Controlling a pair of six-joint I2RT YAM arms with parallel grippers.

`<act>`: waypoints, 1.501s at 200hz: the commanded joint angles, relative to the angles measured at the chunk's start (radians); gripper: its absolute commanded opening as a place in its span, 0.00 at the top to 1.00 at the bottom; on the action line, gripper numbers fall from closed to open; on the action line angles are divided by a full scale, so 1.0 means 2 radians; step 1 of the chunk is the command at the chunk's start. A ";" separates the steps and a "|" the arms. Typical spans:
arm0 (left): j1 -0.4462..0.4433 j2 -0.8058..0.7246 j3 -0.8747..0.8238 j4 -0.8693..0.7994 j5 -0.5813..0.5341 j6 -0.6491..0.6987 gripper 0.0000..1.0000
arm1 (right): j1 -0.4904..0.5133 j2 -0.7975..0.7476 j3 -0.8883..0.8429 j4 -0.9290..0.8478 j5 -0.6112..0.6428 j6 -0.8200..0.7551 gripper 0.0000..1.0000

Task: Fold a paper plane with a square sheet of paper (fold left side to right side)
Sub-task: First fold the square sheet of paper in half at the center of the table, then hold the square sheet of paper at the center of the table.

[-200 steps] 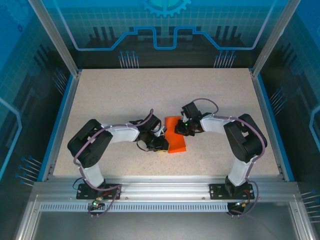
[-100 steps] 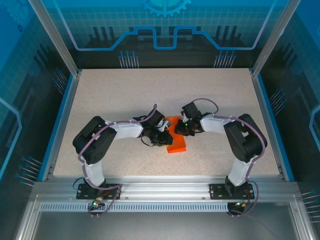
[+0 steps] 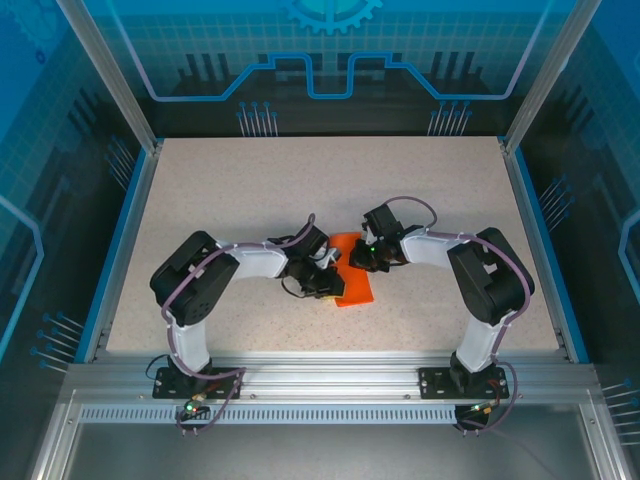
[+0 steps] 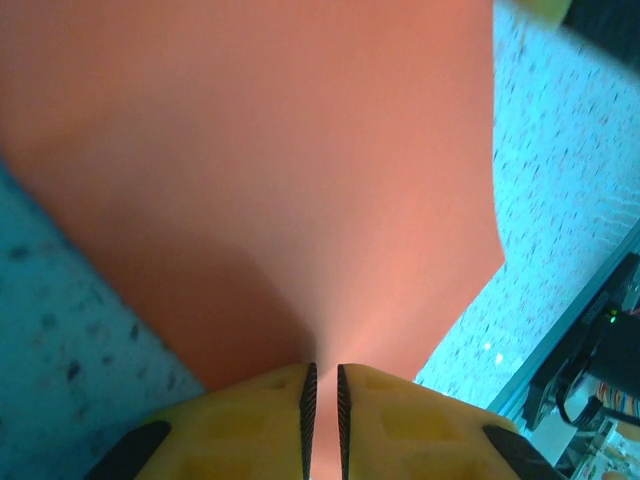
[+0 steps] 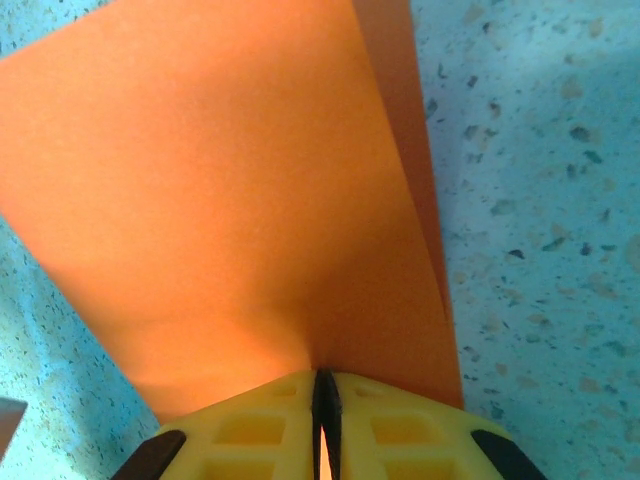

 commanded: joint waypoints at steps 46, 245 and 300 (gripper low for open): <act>-0.032 -0.037 -0.049 -0.052 0.029 0.023 0.83 | 0.000 0.020 -0.012 -0.065 0.034 -0.002 0.87; 0.044 0.042 0.088 -0.029 0.019 0.013 0.82 | 0.004 0.005 -0.018 -0.048 0.021 -0.011 0.87; 0.041 0.058 0.081 -0.045 0.001 0.008 0.82 | 0.005 -0.012 -0.015 -0.020 0.009 -0.016 0.86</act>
